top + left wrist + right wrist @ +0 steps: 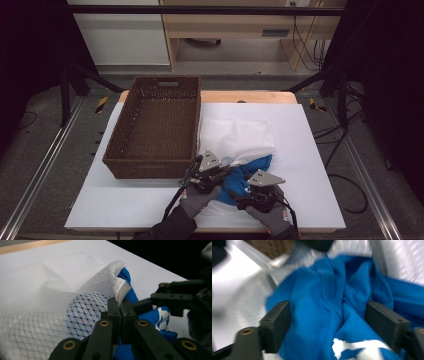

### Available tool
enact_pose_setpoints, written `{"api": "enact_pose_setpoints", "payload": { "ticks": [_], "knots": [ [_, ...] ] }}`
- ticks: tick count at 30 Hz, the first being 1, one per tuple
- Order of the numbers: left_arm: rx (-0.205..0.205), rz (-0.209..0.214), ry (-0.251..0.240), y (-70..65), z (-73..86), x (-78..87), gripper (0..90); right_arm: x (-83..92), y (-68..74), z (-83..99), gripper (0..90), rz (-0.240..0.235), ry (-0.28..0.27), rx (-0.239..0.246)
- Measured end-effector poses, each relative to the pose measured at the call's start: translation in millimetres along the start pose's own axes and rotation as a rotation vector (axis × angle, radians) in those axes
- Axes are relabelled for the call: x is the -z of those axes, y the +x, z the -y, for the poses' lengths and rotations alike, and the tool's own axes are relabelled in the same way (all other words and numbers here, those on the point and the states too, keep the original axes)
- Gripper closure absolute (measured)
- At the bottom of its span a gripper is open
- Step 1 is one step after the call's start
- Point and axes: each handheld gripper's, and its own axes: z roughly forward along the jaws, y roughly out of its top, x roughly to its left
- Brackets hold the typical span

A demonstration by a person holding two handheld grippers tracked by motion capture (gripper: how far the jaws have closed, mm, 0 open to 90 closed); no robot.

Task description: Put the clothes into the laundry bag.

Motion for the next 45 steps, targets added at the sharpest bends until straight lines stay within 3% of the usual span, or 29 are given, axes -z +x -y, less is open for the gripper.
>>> {"api": "enact_pose_setpoints", "payload": {
  "ticks": [1, 2, 3, 4, 7, 9, 11, 13, 14, 15, 16, 18, 22, 27, 30, 31, 33, 35, 36, 37, 42, 45],
  "knots": [
    [0.001, -0.001, -0.002, 0.3, 0.1, 0.6, 88.7, -8.1, 0.4, 2.2, 36.9, 0.022, 0.046, 0.006],
    [0.003, 0.000, -0.004, 0.8, 0.3, 1.1, 88.7, -8.1, 0.4, 2.2, 36.9, 0.022, 0.046, 0.006],
    [0.001, 0.000, -0.002, 1.2, 0.6, 1.6, 88.7, -10.9, -0.7, 3.0, 44.1, 0.029, 0.060, 0.007],
    [0.001, -0.001, -0.002, 1.5, 1.0, 1.8, 88.7, -12.6, -3.8, 3.1, 57.6, 0.016, 0.078, -0.014],
    [0.007, 0.002, -0.007, 1.6, 1.6, 2.7, 88.7, -11.0, -5.4, 1.1, 64.7, 0.000, 0.084, -0.058],
    [0.009, 0.007, -0.013, 0.9, 1.1, 3.9, 88.7, -8.6, -5.1, -0.9, 67.0, -0.001, 0.070, -0.054],
    [0.009, 0.015, -0.021, -0.1, -0.2, 5.5, 88.7, -4.8, -3.3, -5.0, 67.4, 0.001, 0.027, -0.057],
    [0.009, 0.024, -0.030, -1.3, -1.9, 7.1, 88.8, -4.5, -3.2, -11.0, 67.0, 0.031, -0.009, -0.058],
    [0.010, 0.029, -0.030, -1.6, -2.4, 7.6, 88.8, -7.7, -4.6, -14.1, 66.7, 0.057, -0.016, -0.064],
    [0.008, 0.032, -0.031, -2.5, -2.6, 8.3, 88.8, -14.8, -6.3, -16.6, 66.0, 0.123, -0.018, -0.063],
    [0.005, 0.034, -0.032, -3.5, -2.5, 8.7, 88.8, -14.8, -6.3, -16.6, 66.0, 0.123, -0.018, -0.063],
    [-0.001, 0.036, -0.024, -4.4, -0.6, 8.1, 88.7, -30.6, -11.3, -15.1, 64.0, 0.204, 0.003, -0.079],
    [0.011, 0.033, -0.013, -1.2, 3.2, 4.6, 88.7, -35.6, -12.7, -13.1, 59.0, 0.203, 0.009, -0.076],
    [0.020, 0.021, -0.005, 3.0, 7.3, 3.0, 88.7, -8.2, -16.0, -10.5, 45.2, 0.099, -0.064, -0.091],
    [0.020, 0.019, 0.004, 4.7, 8.9, 1.4, 88.7, 17.1, -17.4, -7.8, 40.5, 0.075, -0.122, -0.072],
    [0.017, 0.016, 0.005, 4.6, 9.5, 1.1, 88.7, 26.8, -18.9, -7.5, 40.1, 0.084, -0.138, -0.056],
    [0.015, 0.015, 0.006, 4.3, 9.9, 0.8, 88.7, 42.5, -35.2, -7.7, 39.0, 0.177, -0.157, -0.066],
    [0.017, 0.016, 0.003, 3.9, 9.9, 0.7, 88.7, 43.8, -49.0, -7.2, 38.0, 0.239, -0.149, -0.089],
    [0.017, 0.017, 0.002, 3.9, 9.8, 0.6, 88.7, 43.8, -49.0, -7.2, 38.0, 0.239, -0.149, -0.089],
    [0.018, 0.018, 0.002, 4.1, 9.7, 0.4, 88.7, 37.7, -63.4, -5.4, 37.4, 0.290, -0.109, -0.116],
    [0.017, 0.015, 0.007, 5.2, 9.7, 0.0, 88.7, 18.2, -79.6, -2.8, 36.5, 0.307, -0.058, -0.137],
    [0.019, 0.013, 0.006, 5.4, 9.4, -0.3, 88.7, 4.9, -85.6, -0.2, 38.1, 0.289, -0.015, -0.153]
  ]
}}
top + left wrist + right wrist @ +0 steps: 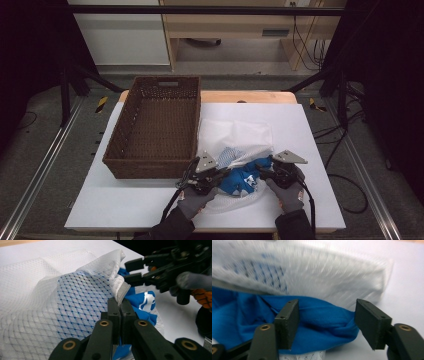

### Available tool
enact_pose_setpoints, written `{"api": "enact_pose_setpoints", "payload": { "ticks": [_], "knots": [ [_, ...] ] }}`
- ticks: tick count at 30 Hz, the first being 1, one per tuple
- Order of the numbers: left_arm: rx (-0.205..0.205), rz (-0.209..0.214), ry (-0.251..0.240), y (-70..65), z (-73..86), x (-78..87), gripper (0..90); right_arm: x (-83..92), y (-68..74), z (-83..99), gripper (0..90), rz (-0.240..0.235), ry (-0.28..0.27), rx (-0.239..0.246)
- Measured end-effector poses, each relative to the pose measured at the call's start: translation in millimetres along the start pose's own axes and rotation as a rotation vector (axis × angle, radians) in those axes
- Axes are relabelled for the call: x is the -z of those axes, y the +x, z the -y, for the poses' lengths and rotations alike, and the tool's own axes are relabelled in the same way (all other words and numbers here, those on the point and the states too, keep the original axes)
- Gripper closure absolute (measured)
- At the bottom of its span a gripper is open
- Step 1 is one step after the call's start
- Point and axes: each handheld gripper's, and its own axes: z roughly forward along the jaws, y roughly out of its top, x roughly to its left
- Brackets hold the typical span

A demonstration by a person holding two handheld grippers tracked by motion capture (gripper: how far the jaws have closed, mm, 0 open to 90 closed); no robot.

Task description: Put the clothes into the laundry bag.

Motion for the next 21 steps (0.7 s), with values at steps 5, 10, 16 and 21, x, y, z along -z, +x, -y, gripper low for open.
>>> {"api": "enact_pose_setpoints", "payload": {
  "ticks": [5, 10, 16, 21],
  "knots": [
    [0.005, -0.002, 0.003, 0.5, 0.3, -2.6, 88.7, -12.0, 4.9, 7.1, 63.7, -0.035, 0.105, 0.036],
    [0.008, -0.008, 0.003, 1.4, 0.1, -3.0, 88.7, -1.4, 3.7, 4.5, 81.4, -0.066, 0.085, 0.030],
    [0.014, -0.015, -0.001, 2.2, -1.1, -3.7, 88.7, 43.2, 16.9, -1.9, 80.7, -0.159, -0.088, 0.060],
    [0.019, -0.015, -0.006, 2.4, -4.4, -3.8, 88.7, 54.1, 39.1, -5.3, 80.7, -0.261, -0.108, 0.118]
  ]
}}
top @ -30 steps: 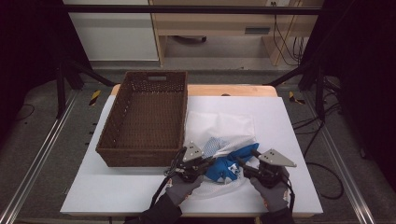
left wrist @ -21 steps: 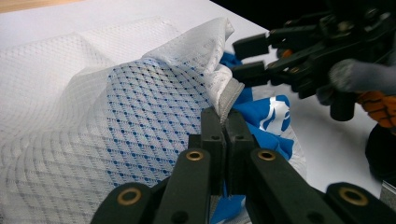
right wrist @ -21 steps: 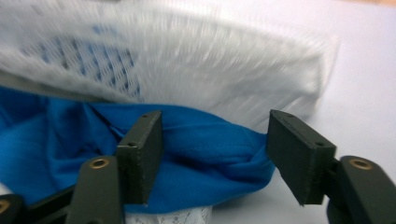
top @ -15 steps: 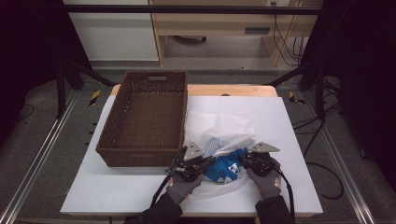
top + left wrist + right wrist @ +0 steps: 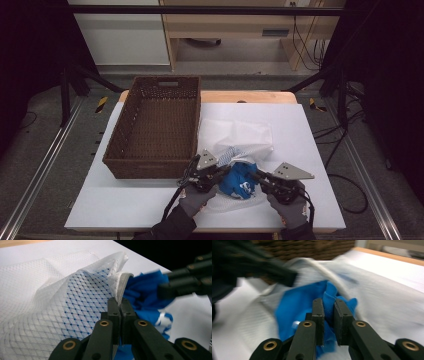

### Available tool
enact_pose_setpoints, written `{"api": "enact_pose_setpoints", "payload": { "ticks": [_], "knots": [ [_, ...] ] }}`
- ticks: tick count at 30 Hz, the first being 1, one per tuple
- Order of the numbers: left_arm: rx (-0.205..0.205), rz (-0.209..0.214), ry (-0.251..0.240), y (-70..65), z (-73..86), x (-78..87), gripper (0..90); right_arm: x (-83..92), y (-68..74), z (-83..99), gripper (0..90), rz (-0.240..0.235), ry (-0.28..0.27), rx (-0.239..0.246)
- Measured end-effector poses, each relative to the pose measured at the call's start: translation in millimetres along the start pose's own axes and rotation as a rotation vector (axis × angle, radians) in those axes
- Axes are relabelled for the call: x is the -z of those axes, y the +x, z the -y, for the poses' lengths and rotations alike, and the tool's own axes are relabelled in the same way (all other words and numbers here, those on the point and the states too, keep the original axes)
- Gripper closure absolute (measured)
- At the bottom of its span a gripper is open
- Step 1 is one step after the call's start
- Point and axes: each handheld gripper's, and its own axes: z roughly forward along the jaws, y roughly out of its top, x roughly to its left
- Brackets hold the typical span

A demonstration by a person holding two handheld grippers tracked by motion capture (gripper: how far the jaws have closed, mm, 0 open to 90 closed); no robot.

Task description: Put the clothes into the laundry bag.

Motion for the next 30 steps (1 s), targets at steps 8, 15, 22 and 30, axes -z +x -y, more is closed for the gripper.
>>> {"api": "enact_pose_setpoints", "payload": {
  "ticks": [8, 15, 22, 30],
  "knots": [
    [-0.007, 0.011, -0.022, -5.0, -3.3, 3.9, 88.7, -46.6, 25.1, 1.0, 78.5, -0.036, 0.099, 0.051],
    [-0.014, 0.022, -0.009, -7.2, 1.6, 3.4, 88.7, -72.4, 15.0, 7.5, 75.4, 0.065, 0.136, 0.030],
    [-0.004, 0.015, 0.000, -2.6, 4.8, 2.2, 88.7, -34.8, 15.7, 0.7, 58.7, -0.005, 0.036, 0.021],
    [-0.003, 0.010, -0.007, -3.8, 4.7, 0.3, 88.7, -30.9, 24.8, 13.1, 27.6, -0.055, 0.055, -0.020]
  ]
}}
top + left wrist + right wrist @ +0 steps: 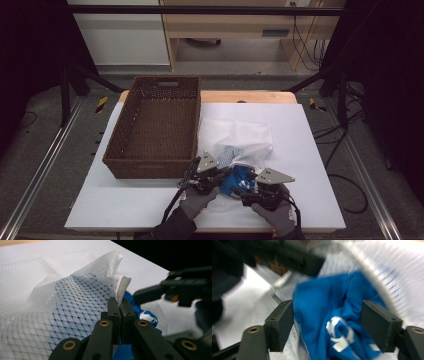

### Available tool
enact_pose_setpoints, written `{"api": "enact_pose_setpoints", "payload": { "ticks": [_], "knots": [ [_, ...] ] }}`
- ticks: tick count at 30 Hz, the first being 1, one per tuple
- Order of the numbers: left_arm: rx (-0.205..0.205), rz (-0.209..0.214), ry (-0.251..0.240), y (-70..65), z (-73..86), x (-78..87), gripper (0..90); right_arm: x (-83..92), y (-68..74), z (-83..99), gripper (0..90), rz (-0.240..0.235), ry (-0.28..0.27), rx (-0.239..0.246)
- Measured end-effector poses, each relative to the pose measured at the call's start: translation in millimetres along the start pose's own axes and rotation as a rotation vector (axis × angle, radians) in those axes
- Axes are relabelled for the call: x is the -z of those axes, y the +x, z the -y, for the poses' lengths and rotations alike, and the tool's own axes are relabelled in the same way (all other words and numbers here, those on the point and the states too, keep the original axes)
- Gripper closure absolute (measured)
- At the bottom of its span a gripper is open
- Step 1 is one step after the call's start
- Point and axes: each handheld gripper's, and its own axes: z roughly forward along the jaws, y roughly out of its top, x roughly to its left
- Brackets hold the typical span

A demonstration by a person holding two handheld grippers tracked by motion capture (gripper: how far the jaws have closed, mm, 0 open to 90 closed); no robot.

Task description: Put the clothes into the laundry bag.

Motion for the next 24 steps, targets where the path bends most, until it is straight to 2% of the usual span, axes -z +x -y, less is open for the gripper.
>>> {"api": "enact_pose_setpoints", "payload": {
  "ticks": [2, 4, 5, 6, 8, 10, 11, 12, 13, 15, 17, 18, 19, 20, 22, 23, 24],
  "knots": [
    [0.000, 0.001, -0.002, 0.1, -0.1, 0.5, 88.7, -19.5, 2.5, 9.2, 26.7, 0.029, 0.043, 0.018],
    [-0.001, 0.001, -0.004, 0.3, -0.3, 1.3, 88.7, -24.1, 2.1, 10.8, 31.3, 0.040, 0.057, 0.023],
    [0.000, 0.001, -0.007, 0.4, -0.4, 1.7, 88.7, -29.1, 0.7, 11.4, 43.4, 0.070, 0.077, 0.034],
    [0.001, 0.000, -0.007, 0.6, -0.4, 1.9, 88.7, -29.1, 0.7, 11.4, 43.4, 0.070, 0.077, 0.034],
    [0.001, 0.001, -0.009, 0.4, -0.4, 2.1, 88.7, -27.9, -2.7, 9.7, 58.8, 0.078, 0.089, 0.024],
    [-0.001, 0.002, -0.009, -0.1, -0.7, 2.5, 88.7, -25.3, -5.1, 7.3, 66.3, 0.070, 0.095, -0.001],
    [0.003, 0.005, -0.013, -0.5, -1.1, 2.6, 88.7, -23.9, -4.7, 5.9, 68.0, 0.073, 0.091, 0.001],
    [0.003, 0.009, -0.017, -0.7, -1.6, 2.5, 88.7, -21.7, -2.3, 1.9, 69.1, 0.084, 0.059, 0.006],
    [0.006, 0.014, -0.020, -1.3, -2.6, 2.3, 88.7, -21.7, -2.3, 1.9, 69.1, 0.084, 0.059, 0.006],
    [0.006, 0.019, -0.032, -2.8, -6.1, 3.0, 88.8, -21.6, -0.8, -4.6, 69.1, 0.101, 0.013, 0.004],
    [0.000, 0.032, -0.044, -6.8, -10.7, 6.0, 88.8, -29.5, -1.7, -14.5, 68.6, 0.156, -0.012, 0.004],
    [0.000, 0.032, -0.044, -6.8, -10.7, 6.0, 88.8, -29.5, -1.7, -14.5, 68.6, 0.156, -0.012, 0.004],
    [-0.007, 0.039, -0.046, -8.8, -11.8, 7.3, 88.8, -39.5, -4.8, -16.9, 68.0, 0.213, -0.007, 0.005],
    [-0.013, 0.041, -0.047, -10.8, -12.3, 8.6, 88.8, -39.5, -4.8, -16.9, 68.0, 0.213, -0.007, 0.005],
    [-0.021, 0.046, -0.044, -13.2, -11.3, 9.9, 88.8, -50.1, -10.0, -14.2, 66.9, 0.264, 0.014, -0.005],
    [-0.019, 0.045, -0.038, -11.9, -8.7, 9.3, 88.8, -57.0, -13.8, -10.5, 64.7, 0.263, 0.045, -0.015],
    [-0.019, 0.045, -0.038, -11.9, -8.7, 9.3, 88.8, -57.0, -13.8, -10.5, 64.7, 0.263, 0.045, -0.015]
  ]
}}
